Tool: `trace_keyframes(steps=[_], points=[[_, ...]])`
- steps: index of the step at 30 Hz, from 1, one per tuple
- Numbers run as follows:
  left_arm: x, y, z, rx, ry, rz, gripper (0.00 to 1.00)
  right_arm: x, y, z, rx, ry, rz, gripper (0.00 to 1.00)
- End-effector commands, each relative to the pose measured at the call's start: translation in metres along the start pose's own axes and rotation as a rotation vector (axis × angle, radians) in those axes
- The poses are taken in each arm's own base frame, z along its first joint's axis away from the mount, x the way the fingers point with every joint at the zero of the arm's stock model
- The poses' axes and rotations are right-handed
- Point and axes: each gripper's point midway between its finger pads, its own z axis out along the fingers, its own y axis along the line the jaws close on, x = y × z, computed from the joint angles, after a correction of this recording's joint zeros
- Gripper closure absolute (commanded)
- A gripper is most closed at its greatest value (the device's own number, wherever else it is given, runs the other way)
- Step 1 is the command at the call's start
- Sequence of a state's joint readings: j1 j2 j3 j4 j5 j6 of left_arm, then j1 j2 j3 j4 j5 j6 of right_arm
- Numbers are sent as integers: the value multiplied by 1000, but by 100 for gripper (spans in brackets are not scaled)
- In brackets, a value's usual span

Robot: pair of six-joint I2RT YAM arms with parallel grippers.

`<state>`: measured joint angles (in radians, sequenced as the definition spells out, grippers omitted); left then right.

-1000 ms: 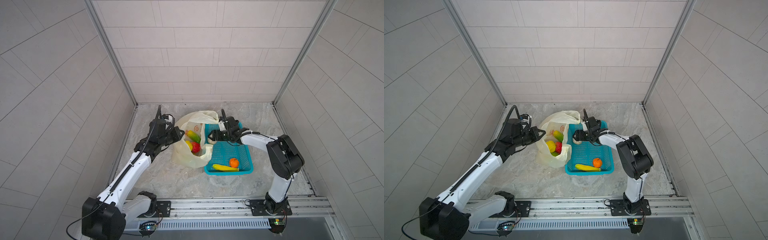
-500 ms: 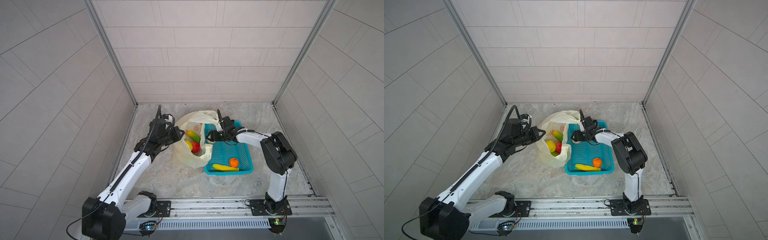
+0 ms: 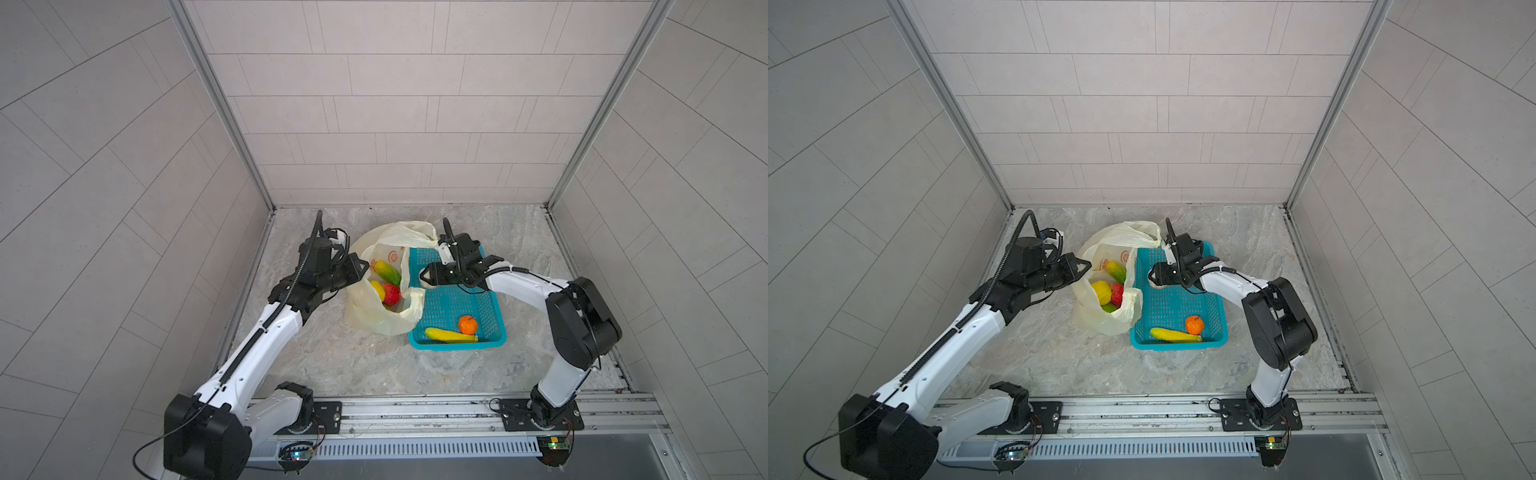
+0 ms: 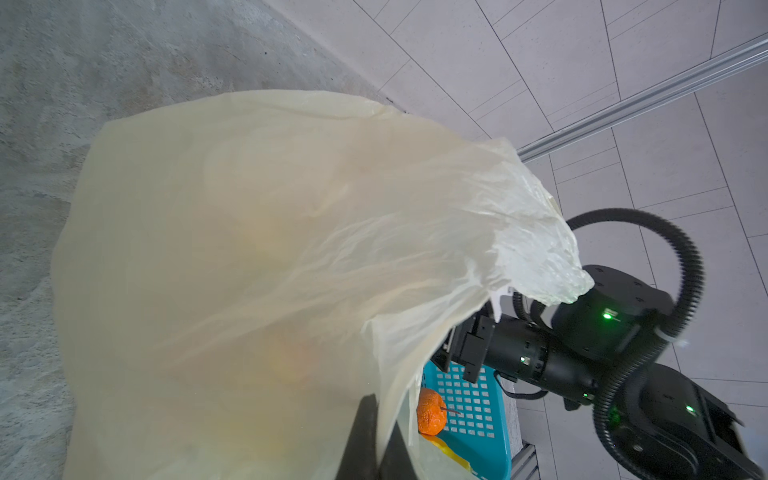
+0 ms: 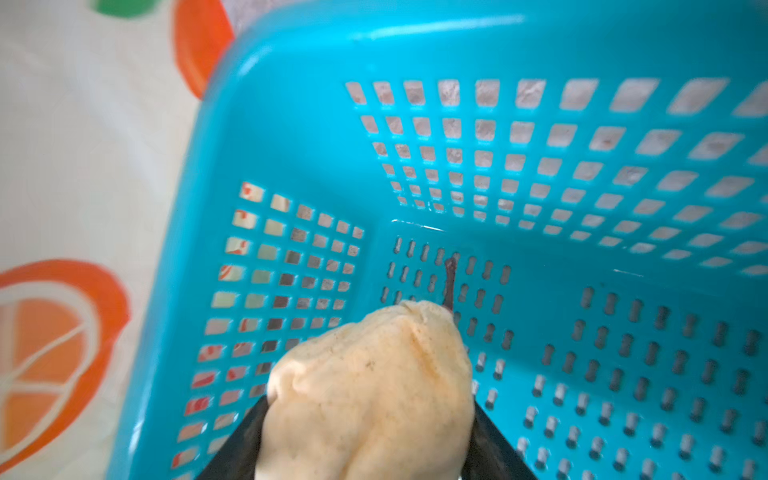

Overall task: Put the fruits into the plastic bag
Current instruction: 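Lower the right gripper into the basket and grasp the pale round fruit, then carry the pale fruit into the bag and open the right gripper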

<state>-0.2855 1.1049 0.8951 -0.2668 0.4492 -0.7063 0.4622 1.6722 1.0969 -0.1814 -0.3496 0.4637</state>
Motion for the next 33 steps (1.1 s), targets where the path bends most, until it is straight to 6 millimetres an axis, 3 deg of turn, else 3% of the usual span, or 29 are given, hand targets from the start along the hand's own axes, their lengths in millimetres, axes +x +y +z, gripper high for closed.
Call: trace_keyframes(steps=[1,9,17,20,26,29,33], points=[[-2,-5,-5,14,-6,20,100,-9,11,-33,-15,-57,-50,44],[-1,-5,-5,18,-8,20,100,-32,76,-84,-271,-180,-150,45],[0,-5,-7,20,-11,16,100,-36,144,-91,-441,-173,-254,46],[0,-5,-7,19,-12,16,100,-36,164,-82,-467,-157,-285,45],[1,-5,-8,21,-14,15,100,-34,187,-46,-448,-108,-310,46],[1,-5,-10,18,-17,16,100,-34,190,-25,-422,-82,-308,45],[1,-6,-11,20,-17,18,100,-37,176,6,-337,-67,-269,44]])
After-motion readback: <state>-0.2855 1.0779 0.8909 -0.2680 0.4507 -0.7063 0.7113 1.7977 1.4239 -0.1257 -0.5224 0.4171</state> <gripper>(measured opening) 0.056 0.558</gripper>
